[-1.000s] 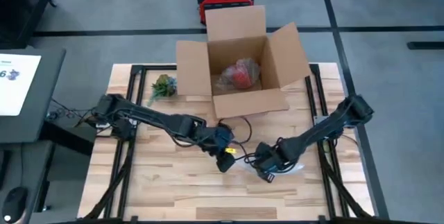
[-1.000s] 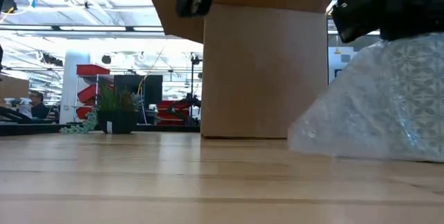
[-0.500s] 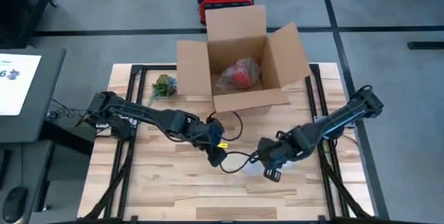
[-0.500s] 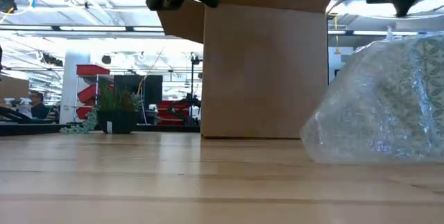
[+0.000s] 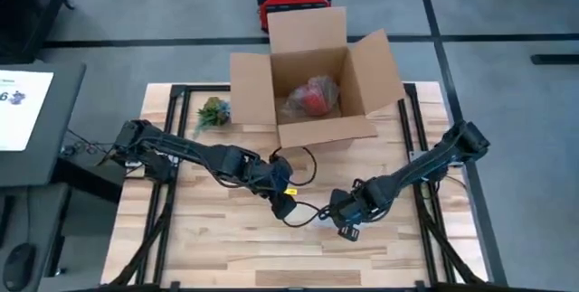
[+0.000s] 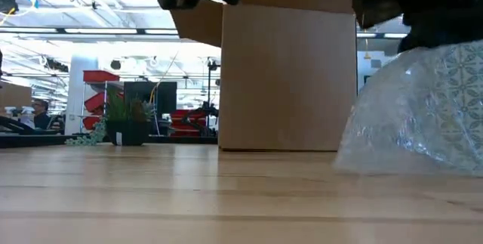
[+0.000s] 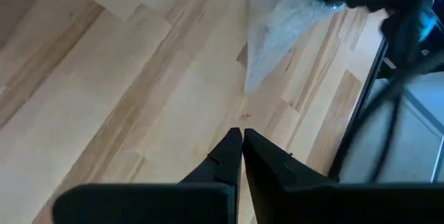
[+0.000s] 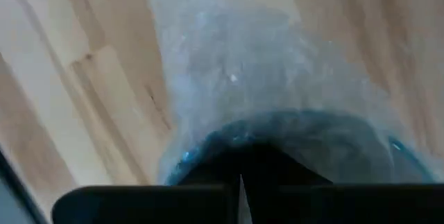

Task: Wrap mug
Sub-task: Wrap the white mug with bubble wrap

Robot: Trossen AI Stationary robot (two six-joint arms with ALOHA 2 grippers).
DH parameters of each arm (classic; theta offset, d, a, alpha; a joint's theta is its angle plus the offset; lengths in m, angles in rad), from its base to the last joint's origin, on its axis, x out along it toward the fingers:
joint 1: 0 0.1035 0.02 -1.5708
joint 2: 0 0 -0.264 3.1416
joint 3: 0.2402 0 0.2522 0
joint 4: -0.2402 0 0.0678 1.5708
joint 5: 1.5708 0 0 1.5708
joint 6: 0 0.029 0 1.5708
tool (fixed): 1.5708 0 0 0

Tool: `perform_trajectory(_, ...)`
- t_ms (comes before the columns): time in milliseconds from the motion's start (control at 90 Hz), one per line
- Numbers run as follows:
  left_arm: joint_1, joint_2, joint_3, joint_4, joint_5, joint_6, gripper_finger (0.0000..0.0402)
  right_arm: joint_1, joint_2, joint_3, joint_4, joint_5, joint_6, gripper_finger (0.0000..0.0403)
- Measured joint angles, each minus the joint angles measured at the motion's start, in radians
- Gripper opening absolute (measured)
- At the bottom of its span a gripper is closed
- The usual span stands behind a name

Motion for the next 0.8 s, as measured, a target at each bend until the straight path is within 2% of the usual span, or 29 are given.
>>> perform_trajectory(189, -0.003, 0.000, 0.000, 0.012, -0.001, -0.016, 0.0000, -0.005, -0.064, 0.072, -0.086, 0.004, -0.002, 0.0001)
perform_trajectory(367, -0.006, 0.000, 0.000, 0.016, 0.000, -0.023, 0.0000, 0.024, -0.230, 0.124, -0.159, 0.035, 0.054, 0.0001)
perform_trajectory(467, -0.011, 0.000, 0.000, 0.013, 0.000, -0.025, 0.0000, 0.054, -0.319, 0.121, -0.210, 0.070, 0.154, 0.0001)
perform_trajectory(633, -0.019, 0.000, 0.000, 0.013, -0.012, -0.027, 0.0000, 0.107, -0.405, 0.046, -0.330, 0.139, 0.365, 0.0001)
perform_trajectory(711, -0.019, 0.000, 0.000, 0.013, -0.016, -0.030, 0.0000, 0.117, -0.413, -0.021, -0.283, 0.112, 0.397, 0.0001)
perform_trajectory(800, -0.019, 0.000, 0.000, 0.013, -0.017, -0.031, 0.0000, 0.118, -0.407, -0.106, -0.149, 0.070, 0.400, 0.0001)
